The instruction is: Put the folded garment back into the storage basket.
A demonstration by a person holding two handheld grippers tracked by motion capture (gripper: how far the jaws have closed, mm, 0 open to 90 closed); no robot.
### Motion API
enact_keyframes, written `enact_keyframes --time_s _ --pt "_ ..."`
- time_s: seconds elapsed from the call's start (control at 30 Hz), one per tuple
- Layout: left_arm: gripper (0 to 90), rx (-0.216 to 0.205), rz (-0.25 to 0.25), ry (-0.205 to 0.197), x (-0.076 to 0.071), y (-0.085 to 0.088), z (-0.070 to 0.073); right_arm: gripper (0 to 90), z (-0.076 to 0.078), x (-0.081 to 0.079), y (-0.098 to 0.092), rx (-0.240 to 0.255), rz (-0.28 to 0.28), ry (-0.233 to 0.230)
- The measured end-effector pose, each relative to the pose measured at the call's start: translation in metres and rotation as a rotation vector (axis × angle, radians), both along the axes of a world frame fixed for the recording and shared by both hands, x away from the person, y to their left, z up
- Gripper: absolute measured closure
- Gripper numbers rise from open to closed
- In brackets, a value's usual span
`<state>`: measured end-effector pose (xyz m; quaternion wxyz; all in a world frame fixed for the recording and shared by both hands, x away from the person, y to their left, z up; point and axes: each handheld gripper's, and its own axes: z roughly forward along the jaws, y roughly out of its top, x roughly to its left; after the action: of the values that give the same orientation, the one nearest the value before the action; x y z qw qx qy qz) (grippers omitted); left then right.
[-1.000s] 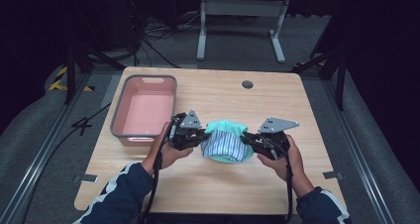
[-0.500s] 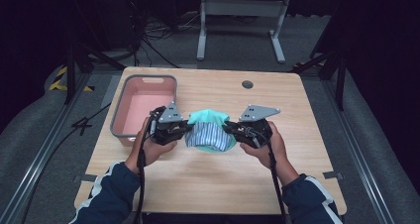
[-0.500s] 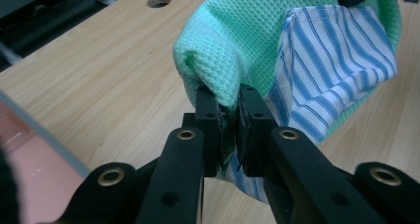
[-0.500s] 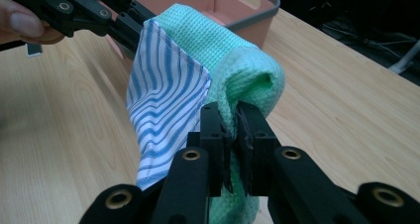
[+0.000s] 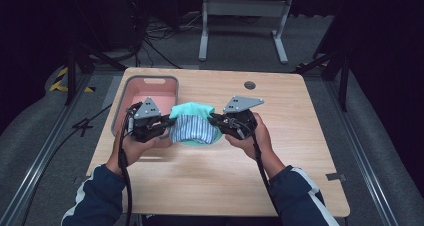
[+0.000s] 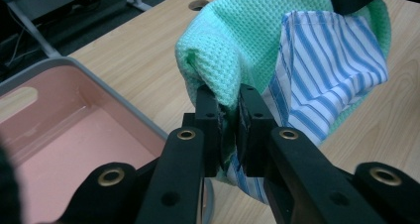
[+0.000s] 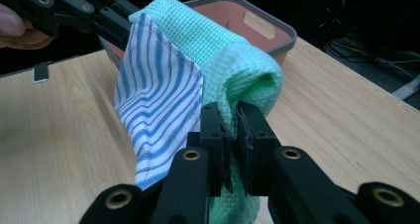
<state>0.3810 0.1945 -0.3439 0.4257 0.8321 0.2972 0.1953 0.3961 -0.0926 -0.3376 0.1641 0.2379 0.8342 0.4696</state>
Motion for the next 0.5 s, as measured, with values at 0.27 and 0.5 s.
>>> enact_keyframes --time_s 0.27,0.5 --pt "82.0 -0.027 0.045 -0.022 0.0 0.02 0.003 82.4 0.003 0.009 0.02 0.018 0.014 -0.008" --pt "82.0 -0.034 0.089 -0.033 -0.003 0.039 0.006 82.4 0.003 0.016 0.04 0.022 0.038 -0.013"
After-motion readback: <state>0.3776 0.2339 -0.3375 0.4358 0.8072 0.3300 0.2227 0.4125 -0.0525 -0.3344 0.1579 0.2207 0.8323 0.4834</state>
